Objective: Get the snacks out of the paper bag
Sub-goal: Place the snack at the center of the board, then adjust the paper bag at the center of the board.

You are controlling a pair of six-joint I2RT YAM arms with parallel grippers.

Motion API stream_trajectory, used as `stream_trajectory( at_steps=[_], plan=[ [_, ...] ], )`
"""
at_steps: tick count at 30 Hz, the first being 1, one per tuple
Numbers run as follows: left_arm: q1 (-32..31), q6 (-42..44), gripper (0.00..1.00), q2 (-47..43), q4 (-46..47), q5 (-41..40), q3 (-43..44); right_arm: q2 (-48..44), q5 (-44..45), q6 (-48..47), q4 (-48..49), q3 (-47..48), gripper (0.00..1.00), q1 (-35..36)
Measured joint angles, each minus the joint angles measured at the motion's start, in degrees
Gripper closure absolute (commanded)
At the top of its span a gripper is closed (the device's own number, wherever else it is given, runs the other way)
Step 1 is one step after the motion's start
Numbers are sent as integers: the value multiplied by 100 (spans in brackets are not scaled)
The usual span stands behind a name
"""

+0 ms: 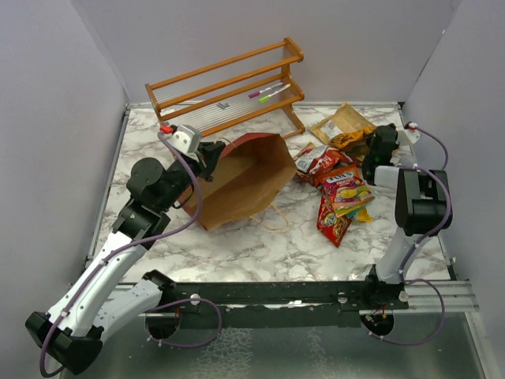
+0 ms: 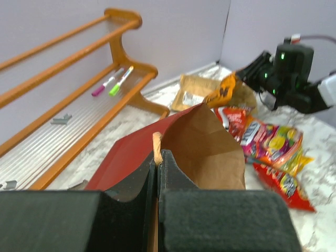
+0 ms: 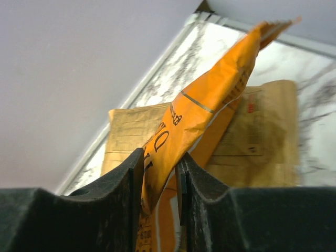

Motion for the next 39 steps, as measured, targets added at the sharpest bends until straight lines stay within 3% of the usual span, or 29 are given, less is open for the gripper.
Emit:
stream_trajectory(
  at_steps=[10, 16, 20, 23, 27, 32, 35, 39],
  plan=[
    [4, -1119, 100, 988, -1259, -863, 1738, -1178, 63, -424, -1364, -568, 35, -297],
    [4, -1668, 100, 1001, -1552, -874, 1488, -2310, -616, -1003, -2216, -601, 16, -297],
    [11, -1969, 99, 767, -1652, -1167, 922, -2946, -1305, -1176, -2623, -463, 10, -297],
    [33, -2111, 78, 546, -1871, -1530, 546, -3209, -2026, -1187, -2966, -264, 0, -280],
    [50, -2249, 50, 120, -2170, -2000, 210, -3268, -2992, -1202, -3462, 164, 1, -109],
    [52, -2076, 24, -184, -2367, -2437, 304, -3268, -3668, -1491, -4347, 1034, 1, 1029],
    [50, -1762, 20, -122, -2485, -2632, 702, -3329, -4109, -1727, -4780, 1687, 1, 1790],
    [50, -1283, 13, -17, -2463, -2789, 1327, -3711, -4478, -1985, -5213, 2173, 1, 1969]
  ],
)
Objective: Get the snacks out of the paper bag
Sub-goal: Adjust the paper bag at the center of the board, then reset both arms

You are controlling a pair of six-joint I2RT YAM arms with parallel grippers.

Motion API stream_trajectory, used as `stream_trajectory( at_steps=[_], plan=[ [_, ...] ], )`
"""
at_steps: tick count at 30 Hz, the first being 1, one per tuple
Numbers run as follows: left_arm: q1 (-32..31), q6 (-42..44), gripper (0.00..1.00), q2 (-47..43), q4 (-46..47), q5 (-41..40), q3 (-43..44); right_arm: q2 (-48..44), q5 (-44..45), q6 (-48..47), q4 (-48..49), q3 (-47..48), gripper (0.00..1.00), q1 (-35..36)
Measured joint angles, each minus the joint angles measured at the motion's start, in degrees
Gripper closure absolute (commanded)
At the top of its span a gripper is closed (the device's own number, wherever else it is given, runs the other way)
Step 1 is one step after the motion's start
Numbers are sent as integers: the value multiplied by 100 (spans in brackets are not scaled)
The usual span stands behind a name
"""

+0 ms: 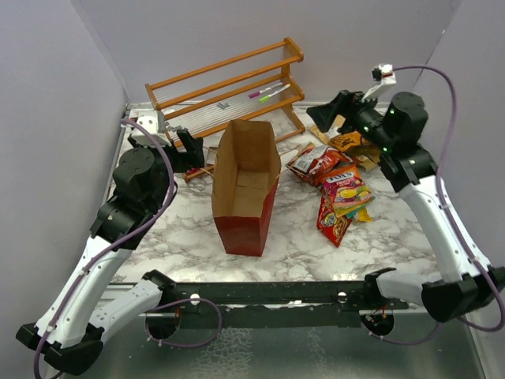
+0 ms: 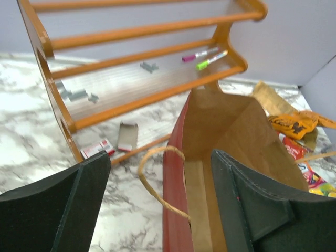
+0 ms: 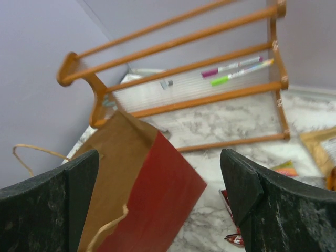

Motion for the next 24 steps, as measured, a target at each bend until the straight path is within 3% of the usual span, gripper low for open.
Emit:
stream_trajectory(
  at_steps=[7, 15, 24],
  plan=[
    [2, 765, 10, 96, 223, -13, 750, -1193, -59, -774, -470, 485, 1, -33],
    [2, 1506, 11, 76, 887, -9, 1132, -2345, 686, -1303, -660, 750, 1, -33],
    [2, 2011, 11, 7, 1250, -13, 1235, -2682, 1360, -1488, -625, 761, 1, -33]
  ],
)
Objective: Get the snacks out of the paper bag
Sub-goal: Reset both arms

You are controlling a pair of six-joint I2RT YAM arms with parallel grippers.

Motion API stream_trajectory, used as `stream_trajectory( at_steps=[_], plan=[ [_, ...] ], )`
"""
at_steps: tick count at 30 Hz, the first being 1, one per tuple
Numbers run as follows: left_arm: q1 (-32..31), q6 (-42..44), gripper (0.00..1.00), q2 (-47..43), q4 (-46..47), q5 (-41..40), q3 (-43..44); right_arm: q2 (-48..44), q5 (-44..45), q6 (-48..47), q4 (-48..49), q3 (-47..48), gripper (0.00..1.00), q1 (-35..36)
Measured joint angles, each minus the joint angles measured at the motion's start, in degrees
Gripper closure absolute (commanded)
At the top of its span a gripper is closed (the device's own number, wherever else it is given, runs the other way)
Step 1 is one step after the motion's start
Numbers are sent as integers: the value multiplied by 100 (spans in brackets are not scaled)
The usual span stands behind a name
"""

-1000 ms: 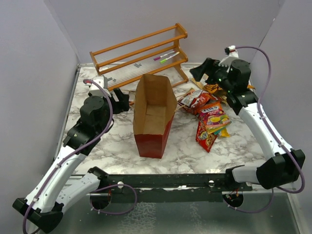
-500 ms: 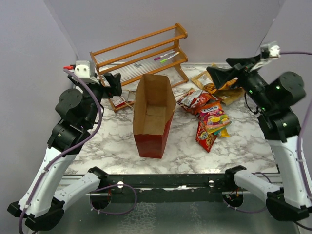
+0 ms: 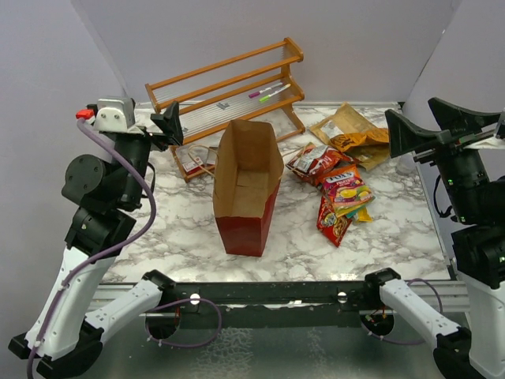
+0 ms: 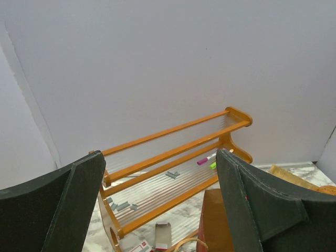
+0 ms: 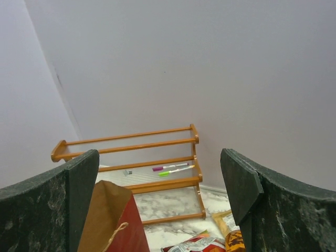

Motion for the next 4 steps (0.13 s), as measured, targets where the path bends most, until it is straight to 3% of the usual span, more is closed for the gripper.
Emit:
stream_trajectory(
  at_steps=[4],
  plan=[
    [0, 76, 11, -44, 9, -4, 0, 85, 116, -2, 2, -9, 1, 0]
  ],
)
